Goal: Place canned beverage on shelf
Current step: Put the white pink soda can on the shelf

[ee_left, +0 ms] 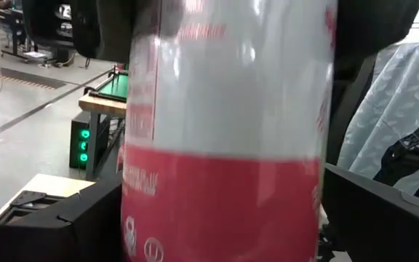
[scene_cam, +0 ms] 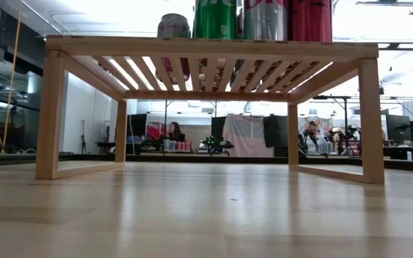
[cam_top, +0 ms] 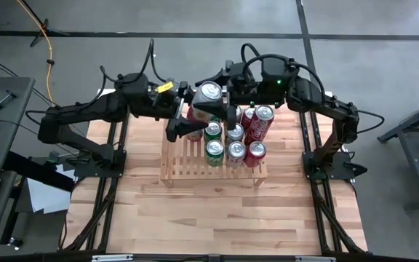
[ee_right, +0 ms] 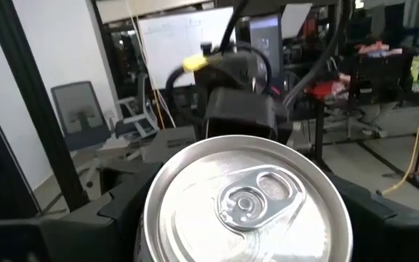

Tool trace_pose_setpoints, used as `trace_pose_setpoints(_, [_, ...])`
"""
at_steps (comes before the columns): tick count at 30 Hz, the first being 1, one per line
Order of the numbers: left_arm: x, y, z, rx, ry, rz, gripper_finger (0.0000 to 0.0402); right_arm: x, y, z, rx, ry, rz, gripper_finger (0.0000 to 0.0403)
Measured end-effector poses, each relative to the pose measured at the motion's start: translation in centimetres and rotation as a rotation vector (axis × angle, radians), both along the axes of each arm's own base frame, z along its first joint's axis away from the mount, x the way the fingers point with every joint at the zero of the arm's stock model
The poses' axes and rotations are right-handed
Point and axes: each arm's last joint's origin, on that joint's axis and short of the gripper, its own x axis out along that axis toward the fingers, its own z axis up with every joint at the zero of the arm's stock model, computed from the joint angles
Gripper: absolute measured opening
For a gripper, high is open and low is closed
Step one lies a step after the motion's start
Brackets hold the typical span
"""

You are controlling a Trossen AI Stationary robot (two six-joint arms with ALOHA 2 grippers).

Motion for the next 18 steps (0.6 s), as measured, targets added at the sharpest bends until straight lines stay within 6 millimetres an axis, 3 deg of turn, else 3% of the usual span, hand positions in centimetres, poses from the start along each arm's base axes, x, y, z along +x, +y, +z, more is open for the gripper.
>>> trace_pose_setpoints(11, [-0.2, 0.5, 0.5, -0.013, -0.041, 0.004, 0.0379, 0.0, 0.0, -0.5, 0.018, 0.057, 0.006, 0.0277])
trace_pose_setpoints(18, [0.8, 0.6, -0.3, -0.075, 0.0, -0.059, 0.0379, 0.6, 0.1, -1.1, 0.05, 0.083, 0.037, 0.0277])
